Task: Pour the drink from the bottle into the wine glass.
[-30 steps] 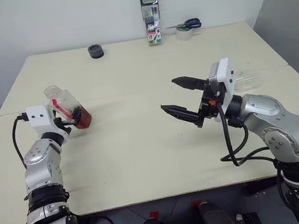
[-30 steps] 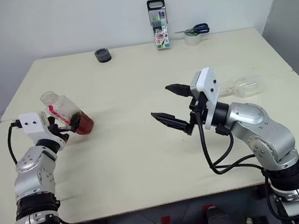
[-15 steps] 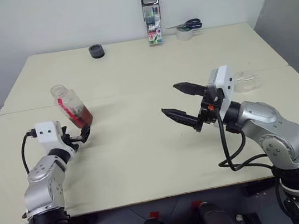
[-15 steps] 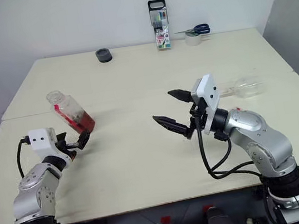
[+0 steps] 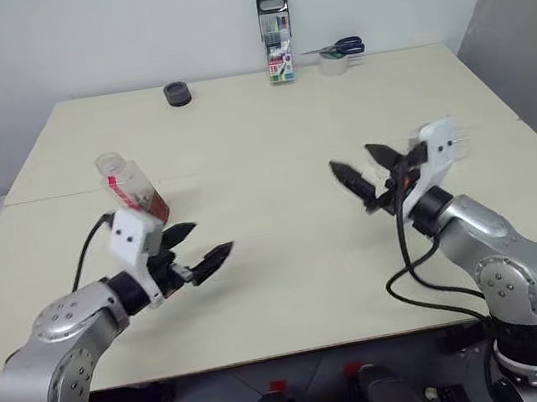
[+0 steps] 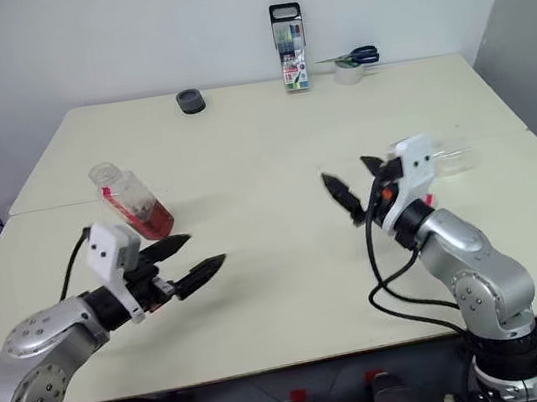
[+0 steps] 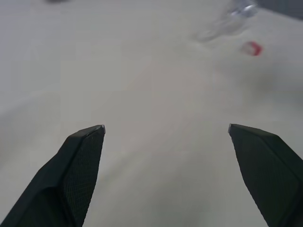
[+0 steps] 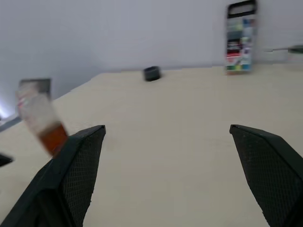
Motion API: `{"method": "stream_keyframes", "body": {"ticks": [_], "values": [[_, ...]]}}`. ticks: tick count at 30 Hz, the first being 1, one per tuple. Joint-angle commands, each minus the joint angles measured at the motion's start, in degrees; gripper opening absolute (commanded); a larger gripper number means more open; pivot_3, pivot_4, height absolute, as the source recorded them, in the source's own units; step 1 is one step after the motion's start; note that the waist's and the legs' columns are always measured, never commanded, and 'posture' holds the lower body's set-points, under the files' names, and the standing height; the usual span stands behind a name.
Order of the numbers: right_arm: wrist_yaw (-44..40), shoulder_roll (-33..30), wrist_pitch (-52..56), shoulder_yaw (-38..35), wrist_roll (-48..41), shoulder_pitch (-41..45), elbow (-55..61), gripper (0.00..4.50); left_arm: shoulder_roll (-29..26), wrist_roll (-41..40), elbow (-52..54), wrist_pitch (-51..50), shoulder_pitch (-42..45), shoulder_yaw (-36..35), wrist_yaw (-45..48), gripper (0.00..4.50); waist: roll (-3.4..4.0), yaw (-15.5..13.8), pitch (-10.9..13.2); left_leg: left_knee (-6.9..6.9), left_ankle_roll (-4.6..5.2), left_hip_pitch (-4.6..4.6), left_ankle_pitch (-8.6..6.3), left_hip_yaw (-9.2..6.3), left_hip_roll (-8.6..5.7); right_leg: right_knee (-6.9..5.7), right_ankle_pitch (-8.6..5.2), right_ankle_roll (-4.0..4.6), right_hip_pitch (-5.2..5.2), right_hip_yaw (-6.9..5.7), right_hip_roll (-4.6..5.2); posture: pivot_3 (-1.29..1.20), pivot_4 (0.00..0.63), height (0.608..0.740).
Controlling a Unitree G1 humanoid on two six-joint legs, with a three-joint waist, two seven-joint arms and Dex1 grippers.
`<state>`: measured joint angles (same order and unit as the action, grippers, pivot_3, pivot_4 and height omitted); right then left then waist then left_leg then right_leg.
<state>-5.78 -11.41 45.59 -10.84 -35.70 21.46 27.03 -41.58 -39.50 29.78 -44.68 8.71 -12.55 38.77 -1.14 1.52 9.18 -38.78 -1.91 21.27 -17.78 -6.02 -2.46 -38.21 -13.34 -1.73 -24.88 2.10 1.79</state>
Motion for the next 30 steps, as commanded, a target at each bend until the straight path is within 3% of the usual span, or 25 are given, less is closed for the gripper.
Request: {"method": "stream_keyframes", "body": {"ticks": [1, 6, 12, 30], "values": [[12.4, 5.0, 3.3, -12.0, -6.8, 4.2, -4.7, 4.50, -1.8, -2.9, 2.3, -0.8, 3.6, 3.5, 4.7, 4.47, 0.01, 0.1, 0.0, 0.03, 0.00, -0.06, 0.00, 0.06, 0.02, -0.01, 0.00, 0.00, 0.02, 0.04, -0.05, 0.00, 0.150, 0.740], [26.5, 12.9, 2.2, -23.8, -18.4, 10.4, -11.8, 4.50, -2.4, -0.9, -1.9, 1.4, 7.2, 5.8, 7.9, 4.47, 0.11, 0.4, 0.1, 0.28, 0.11, -0.40, -0.06, 0.24, 0.12, 0.04, -0.01, 0.02, 0.23, 0.18, -0.22, 0.00, 0.150, 0.740], [31.8, 14.9, -0.2, -27.5, -27.3, 14.3, -19.4, 4.50, -2.0, 0.4, -4.8, 2.9, 9.9, 7.1, 10.1, 4.47, 0.18, 0.7, 0.1, 0.43, 0.22, -0.47, -0.12, 0.37, 0.18, 0.10, 0.00, 0.03, 0.23, 0.28, -0.45, 0.00, 0.150, 0.740], [17.7, 4.8, -13.7, -25.6, -20.6, 24.8, -53.9, 4.50, -0.2, 2.5, -6.2, 4.1, 9.6, 7.8, 8.5, 4.47, 0.24, 1.6, 0.1, 0.58, 0.25, -0.49, -0.12, 0.49, 0.19, 0.15, 0.00, 0.03, 0.22, 0.31, -0.46, 0.00, 0.150, 0.740]]}}
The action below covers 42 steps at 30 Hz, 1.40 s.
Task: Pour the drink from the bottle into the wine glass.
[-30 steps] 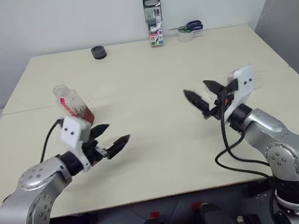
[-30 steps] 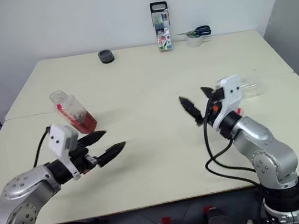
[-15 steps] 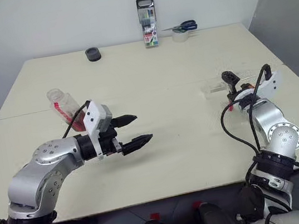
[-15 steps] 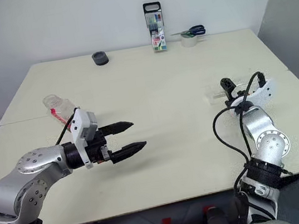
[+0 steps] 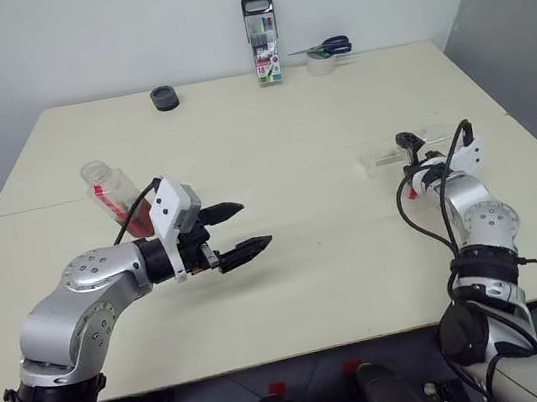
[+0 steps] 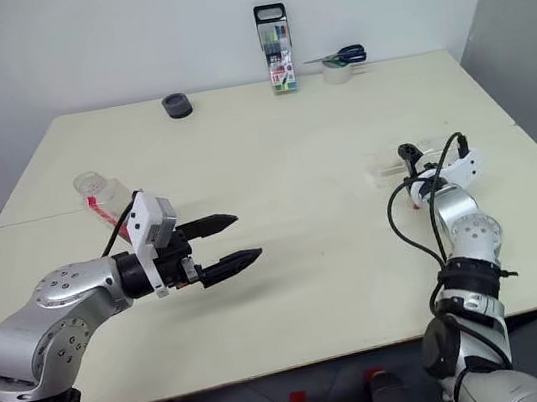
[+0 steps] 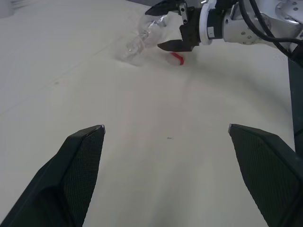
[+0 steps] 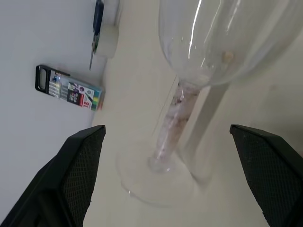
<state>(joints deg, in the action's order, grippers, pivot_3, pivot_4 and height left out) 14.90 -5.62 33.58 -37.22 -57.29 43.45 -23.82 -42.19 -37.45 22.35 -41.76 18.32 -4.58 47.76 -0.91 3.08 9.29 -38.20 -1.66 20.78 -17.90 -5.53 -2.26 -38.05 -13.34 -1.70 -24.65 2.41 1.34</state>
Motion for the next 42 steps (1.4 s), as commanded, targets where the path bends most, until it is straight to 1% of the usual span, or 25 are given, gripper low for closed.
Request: {"method": "stream_keyframes", "body": {"ticks": [1, 8, 13, 20, 26, 29, 32, 37, 38, 40, 42], "values": [[-3.8, -1.4, -1.8, 1.0, 1.4, 3.8, -4.7, 4.50, 0.5, 0.6, 1.2, 1.2, 0.0, 0.0, -0.4, 4.47, 0.00, 0.1, 0.0, 0.01, 0.00, 0.00, 0.00, 0.01, 0.01, 0.00, 0.00, 0.00, -0.01, 0.00, 0.00, 0.00, 0.150, 0.740], [-8.6, -2.7, -4.6, 1.6, 5.1, 8.3, -14.6, 4.50, 0.3, 1.8, -0.2, 1.9, 0.3, 0.0, 0.4, 4.47, 0.00, 0.2, 0.0, 0.02, 0.00, 0.01, 0.00, -0.02, 0.01, 0.02, 0.00, 0.00, -0.01, 0.03, 0.00, 0.00, 0.150, 0.740], [-10.7, -3.9, -7.9, 0.8, 7.1, 10.2, -20.4, 4.50, -0.3, 2.3, -0.1, 2.1, -0.1, -0.4, 1.2, 4.47, 0.00, 0.2, 0.0, 0.03, -0.01, 0.02, 0.00, -0.01, 0.01, 0.04, 0.00, 0.00, -0.01, 0.04, 0.00, 0.00, 0.150, 0.740], [-14.2, -6.4, -13.9, 0.0, 9.7, 13.9, -31.5, 4.50, 0.0, 2.5, -0.2, 2.1, 0.3, -0.3, 1.1, 4.47, 0.00, 0.2, 0.0, 0.04, 0.00, 0.01, 0.00, -0.01, 0.01, 0.06, 0.00, 0.00, -0.01, 0.03, 0.01, 0.00, 0.150, 0.740], [-16.1, -7.2, -16.1, -1.2, 9.9, 16.1, -37.0, 4.50, -0.1, 2.5, -0.4, 1.9, 0.8, -0.1, 1.2, 4.47, -0.01, 0.2, 0.0, 0.03, -0.01, 0.01, 0.00, 0.00, 0.01, 0.06, 0.00, 0.00, 0.01, 0.04, 0.01, 0.00, 0.150, 0.740], [-16.6, -7.2, -16.2, -1.4, 10.1, 16.4, -37.8, 3.89, 0.0, 2.4, -0.3, 1.9, 0.8, -0.1, 1.2, 4.50, -0.01, 0.2, 0.0, 0.03, -0.01, 0.01, 0.00, -0.01, 0.01, 0.06, 0.00, 0.01, 0.01, 0.05, 0.01, 0.00, 0.150, 0.740], [-17.1, -7.4, -16.1, -1.5, 10.3, 16.5, -38.2, 2.94, 0.0, 2.4, -0.2, 1.8, 0.8, -0.1, 1.2, 4.50, 0.00, 0.2, 0.0, 0.04, -0.01, 0.01, 0.00, 0.00, 0.02, 0.05, 0.00, 0.01, 0.00, 0.06, 0.02, 0.00, 0.150, 0.740], [-17.8, -7.6, -15.9, -1.2, 11.2, 16.4, -38.4, 1.14, 0.3, 2.5, -0.5, 1.9, 1.0, 0.2, 1.1, 4.50, -0.01, 0.2, 0.0, 0.04, -0.01, 0.01, 0.00, -0.02, 0.01, 0.07, 0.00, 0.00, 0.01, 0.04, 0.01, 0.00, 0.150, 0.740], [-18.0, -7.6, -16.0, -0.8, 11.7, 16.4, -38.4, 0.80, 0.3, 2.5, -0.5, 1.9, 1.0, 0.2, 1.1, 4.50, -0.01, 0.1, 0.0, 0.04, -0.01, 0.01, 0.00, -0.03, 0.01, 0.07, 0.00, 0.00, 0.02, 0.03, 0.02, 0.00, 0.150, 0.740], [-19.7, -7.4, -16.9, 2.3, 15.1, 16.0, -37.2, 0.24, 0.3, 2.3, -0.3, 1.8, 0.9, 0.2, 1.1, 4.50, -0.01, 0.0, 0.0, 0.04, -0.01, 0.01, 0.00, -0.05, 0.00, 0.08, 0.00, 0.00, 0.03, 0.02, 0.02, 0.00, 0.150, 0.740], [-21.1, -7.1, -17.8, 4.9, 17.7, 15.7, -36.0, 0.17, 0.2, 2.2, -0.1, 1.7, 0.7, 0.1, 1.1, 4.50, -0.01, 0.1, 0.0, 0.03, -0.01, 0.01, 0.00, -0.05, 0.00, 0.08, 0.00, 0.00, 0.03, 0.03, 0.02, 0.00, 0.150, 0.740]]}}
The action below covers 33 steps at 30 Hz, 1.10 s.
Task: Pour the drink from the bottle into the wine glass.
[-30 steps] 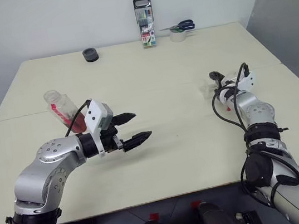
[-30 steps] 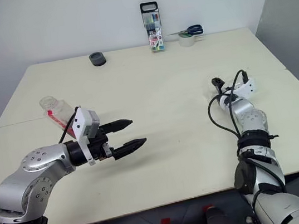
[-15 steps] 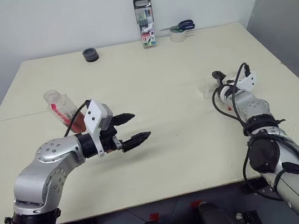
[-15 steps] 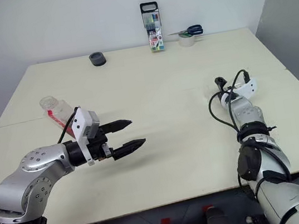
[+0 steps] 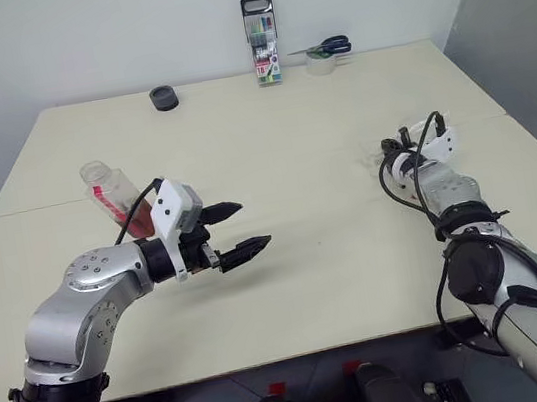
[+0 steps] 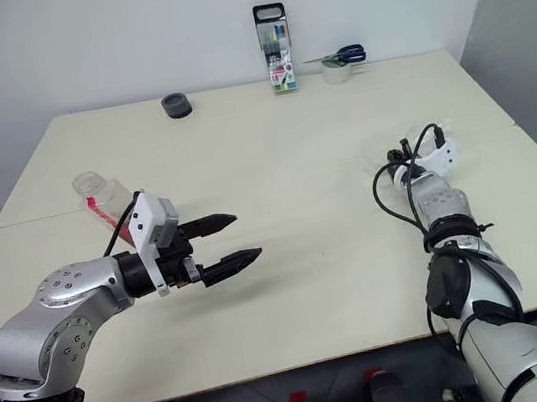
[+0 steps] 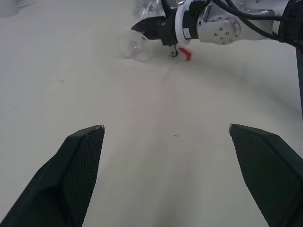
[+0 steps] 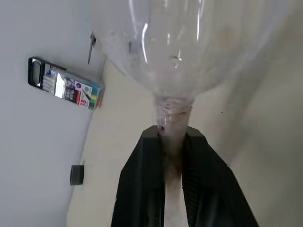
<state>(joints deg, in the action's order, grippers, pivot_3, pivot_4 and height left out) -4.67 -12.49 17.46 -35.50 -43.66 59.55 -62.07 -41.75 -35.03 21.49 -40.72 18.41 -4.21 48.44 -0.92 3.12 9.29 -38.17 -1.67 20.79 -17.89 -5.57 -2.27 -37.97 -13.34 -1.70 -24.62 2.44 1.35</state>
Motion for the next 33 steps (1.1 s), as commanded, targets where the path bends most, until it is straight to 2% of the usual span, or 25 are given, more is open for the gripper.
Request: {"method": "stream_keyframes", "body": {"ticks": [1, 4, 10, 16, 21, 27, 33], "values": [[-3.4, 0.2, -2.6, 6.9, 7.5, -0.9, 4.2, 0.17, -0.4, -0.2, 0.7, 0.7, 0.4, -0.5, 0.5, 4.50, 0.00, 0.0, 0.0, 0.00, 0.00, -0.01, 0.00, 0.00, 0.00, 0.00, 0.00, 0.00, 0.00, 0.00, 0.00, 0.00, 0.150, 0.740], [-8.9, 1.4, -8.2, 20.4, 20.1, -4.1, 10.1, 0.17, -0.9, -0.5, 1.1, 0.4, -1.0, -1.5, 0.4, 4.50, 0.00, 0.1, 0.0, 0.00, -0.01, -0.01, 0.01, -0.02, 0.00, -0.01, 0.00, 0.00, -0.01, 0.00, 0.00, 0.00, 0.150, 0.740], [-9.8, 3.0, -20.5, 34.8, 36.1, -13.9, 17.5, 0.17, -1.1, -1.4, 3.8, -0.7, -5.7, -4.5, -1.9, 4.50, -0.01, 0.3, 0.0, 0.05, -0.23, 0.02, 0.12, -0.05, 0.03, -0.02, 0.00, 0.00, -0.12, 0.03, 0.04, 0.00, 0.150, 0.740], [-9.9, 4.4, -20.8, 35.8, 38.0, -20.2, 23.9, 0.17, -1.0, -1.7, 6.3, -0.9, -8.9, -6.0, -3.7, 4.50, -0.02, 0.2, 0.0, 0.05, -0.24, -0.02, 0.12, -0.07, 0.05, -0.02, 0.00, 0.00, -0.10, 0.03, 0.05, 0.00, 0.150, 0.740], [-10.7, 3.3, -15.5, 35.6, 38.1, -26.0, 31.9, 0.17, -1.1, -1.9, 6.9, -0.8, -10.1, -6.8, -4.5, 4.50, -0.02, 0.1, 0.0, 0.06, -0.24, -0.02, 0.11, -0.10, 0.06, 0.00, 0.00, 0.00, -0.09, 0.01, 0.07, 0.00, 0.150, 0.740], [-13.8, 2.0, -10.1, 39.2, 39.8, -34.3, 40.7, 0.17, -0.6, -1.9, 7.2, -0.5, -10.6, -6.3, -4.8, 4.50, -0.07, -0.1, -0.1, 0.06, -0.19, -0.09, 0.08, -0.17, 0.04, 0.07, -0.01, 0.00, 0.05, -0.04, 0.06, 0.00, 0.150, 0.740], [-13.5, 4.4, -11.3, 40.2, 40.2, -31.4, 40.5, 0.17, -0.7, -2.6, 7.2, -0.6, -11.2, -8.3, -5.5, 4.50, -0.08, 0.0, -0.1, 0.23, -0.03, -0.73, -0.01, -0.14, 0.06, 0.18, -0.04, 0.03, 0.58, -0.04, -0.01, 0.00, 0.150, 0.740]]}}
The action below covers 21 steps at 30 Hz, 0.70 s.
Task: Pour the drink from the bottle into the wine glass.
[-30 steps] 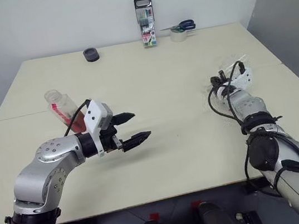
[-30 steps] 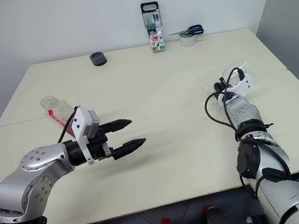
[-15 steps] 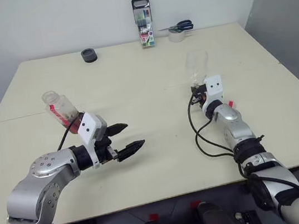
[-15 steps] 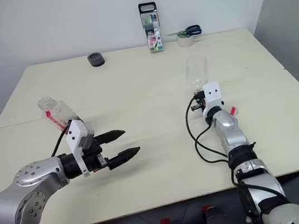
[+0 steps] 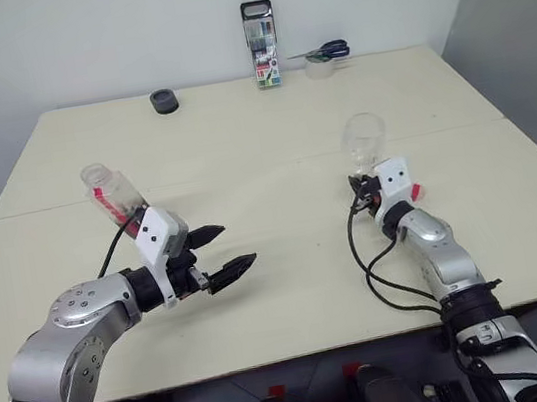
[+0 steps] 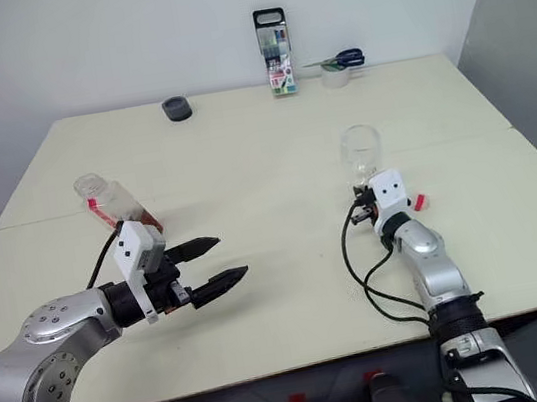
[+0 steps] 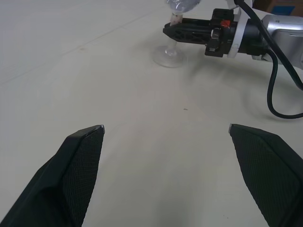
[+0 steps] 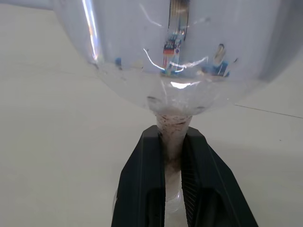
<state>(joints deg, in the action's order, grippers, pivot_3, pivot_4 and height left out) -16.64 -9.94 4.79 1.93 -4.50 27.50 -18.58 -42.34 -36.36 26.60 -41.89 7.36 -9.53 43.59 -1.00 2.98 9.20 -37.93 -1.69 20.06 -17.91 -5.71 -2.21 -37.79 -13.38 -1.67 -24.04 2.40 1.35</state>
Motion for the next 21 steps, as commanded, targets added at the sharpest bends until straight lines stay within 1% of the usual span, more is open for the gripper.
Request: {"method": "stream_keyframes", "body": {"ticks": [1, 6, 10, 14, 17, 21], "values": [[-1.5, 2.6, 0.8, 2.7, 0.9, 1.8, -3.8, 0.17, -0.2, -1.5, 2.3, 0.4, -0.4, -3.5, -1.0, 4.50, 0.00, 0.3, 0.0, 0.00, 0.00, -0.02, 0.00, 0.02, 0.02, -0.02, 0.00, 0.00, -0.01, 0.03, 0.00, 0.00, 0.150, 0.740], [-1.9, 8.0, -3.1, 3.1, 1.8, 11.4, -14.2, 0.17, 0.3, -2.8, 5.1, -0.7, -3.8, -8.2, -4.8, 4.50, -0.01, 2.0, 0.0, 0.04, -0.06, -0.15, -0.03, 0.20, 0.33, -0.09, 0.05, 0.12, -0.05, 0.13, -0.12, 0.00, 0.150, 0.740], [-2.4, 12.3, -7.9, 2.9, 2.2, 19.1, -24.3, 0.17, 0.8, -3.1, 8.0, -1.3, -8.8, -12.7, -8.0, 4.50, 0.04, 2.1, 0.0, 0.09, -0.13, -0.14, -0.07, 0.20, 0.58, -0.14, 0.04, 0.33, -0.13, 0.07, -0.31, 0.00, 0.150, 0.740], [-2.6, 14.0, -12.7, 1.9, 2.4, 24.9, -32.5, 0.17, 1.3, -3.7, 9.9, -1.6, -12.6, -16.5, -10.2, 4.50, 0.06, 1.7, 0.1, 0.08, -0.20, -0.07, -0.11, 0.13, 0.58, -0.11, 0.00, 0.39, -0.17, 0.04, -0.30, 0.00, 0.150, 0.740], [-3.3, 15.0, -16.2, 2.0, 3.5, 29.3, -40.0, 0.17, 2.7, -3.7, 11.8, -1.2, -17.3, -19.7, -11.6, 4.50, 0.09, 1.5, 0.1, 0.06, -0.21, -0.03, -0.12, 0.13, 0.50, -0.04, 0.01, 0.39, -0.14, 0.01, -0.26, 0.00, 0.150, 0.740], [-3.7, 16.2, -19.6, 0.9, 3.4, 32.4, -46.3, 0.17, 3.7, -4.4, 13.3, -1.4, -19.3, -21.0, -13.5, 4.50, 0.09, 1.0, 0.1, 0.06, -0.22, -0.01, -0.12, 0.04, 0.46, 0.04, 0.00, 0.39, -0.11, -0.04, -0.22, 0.00, 0.150, 0.740]]}}
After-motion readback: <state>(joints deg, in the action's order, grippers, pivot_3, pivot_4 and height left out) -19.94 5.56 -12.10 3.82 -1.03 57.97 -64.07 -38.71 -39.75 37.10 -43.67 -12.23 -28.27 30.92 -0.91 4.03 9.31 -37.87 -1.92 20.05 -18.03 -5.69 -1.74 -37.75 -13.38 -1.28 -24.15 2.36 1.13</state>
